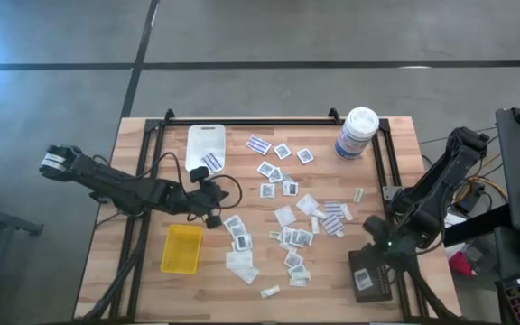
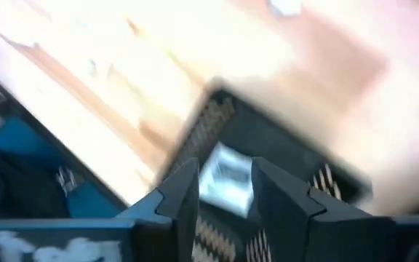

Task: Pick & Place First Aid Supplies
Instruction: Put the towelette pack into the black bin

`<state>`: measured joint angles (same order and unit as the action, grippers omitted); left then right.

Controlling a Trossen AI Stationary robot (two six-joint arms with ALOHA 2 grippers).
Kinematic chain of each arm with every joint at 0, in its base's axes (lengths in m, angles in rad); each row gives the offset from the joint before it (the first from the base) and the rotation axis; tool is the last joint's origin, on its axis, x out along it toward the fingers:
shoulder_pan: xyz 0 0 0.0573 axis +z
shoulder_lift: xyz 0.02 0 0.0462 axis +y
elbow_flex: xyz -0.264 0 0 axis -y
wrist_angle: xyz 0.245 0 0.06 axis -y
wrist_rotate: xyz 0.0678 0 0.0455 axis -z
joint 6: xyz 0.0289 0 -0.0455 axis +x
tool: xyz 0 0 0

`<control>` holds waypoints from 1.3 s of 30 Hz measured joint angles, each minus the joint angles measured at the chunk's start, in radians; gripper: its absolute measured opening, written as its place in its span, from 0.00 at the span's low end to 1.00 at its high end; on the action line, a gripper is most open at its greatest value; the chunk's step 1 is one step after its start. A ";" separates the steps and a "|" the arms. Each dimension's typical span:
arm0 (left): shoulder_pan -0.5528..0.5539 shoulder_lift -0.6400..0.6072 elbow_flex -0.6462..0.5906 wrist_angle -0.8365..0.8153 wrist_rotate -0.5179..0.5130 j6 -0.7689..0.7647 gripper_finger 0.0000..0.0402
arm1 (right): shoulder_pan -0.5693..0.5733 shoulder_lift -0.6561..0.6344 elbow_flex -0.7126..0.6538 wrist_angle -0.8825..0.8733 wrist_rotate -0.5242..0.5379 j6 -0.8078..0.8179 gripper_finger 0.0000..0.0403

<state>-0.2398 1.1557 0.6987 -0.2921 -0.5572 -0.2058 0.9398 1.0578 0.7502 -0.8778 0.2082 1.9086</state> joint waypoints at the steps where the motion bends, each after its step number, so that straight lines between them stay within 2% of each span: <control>1: 0.000 0.000 0.000 0.000 0.008 0.000 0.01 | 0.000 -0.004 0.000 0.000 0.050 -0.014 0.30; 6: 0.000 0.000 0.000 0.001 0.106 -0.005 0.09 | -0.020 -0.004 0.000 0.001 0.259 -0.083 0.28; 12: 0.000 0.000 0.000 0.003 0.149 -0.054 0.19 | -0.071 0.009 0.000 0.002 0.392 -0.183 0.28; 22: 0.039 0.000 0.000 0.115 0.150 0.018 0.20 | -0.151 0.012 0.000 0.016 0.679 -0.292 0.30; 26: 0.071 0.008 0.000 0.152 0.166 0.030 0.20 | -0.173 0.012 0.000 0.062 0.709 -0.362 0.29; 30: 0.084 0.056 0.000 0.230 0.254 0.070 0.20 | -0.192 0.012 -0.002 0.124 0.711 -0.448 0.28; 39: 0.091 0.269 0.003 0.463 0.242 0.258 0.20 | -0.275 0.012 -0.031 0.163 0.716 -0.525 0.25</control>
<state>-0.1483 1.4244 0.7017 0.1705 -0.3149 0.0523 0.6644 1.0698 0.7196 -0.7145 0.9237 1.3839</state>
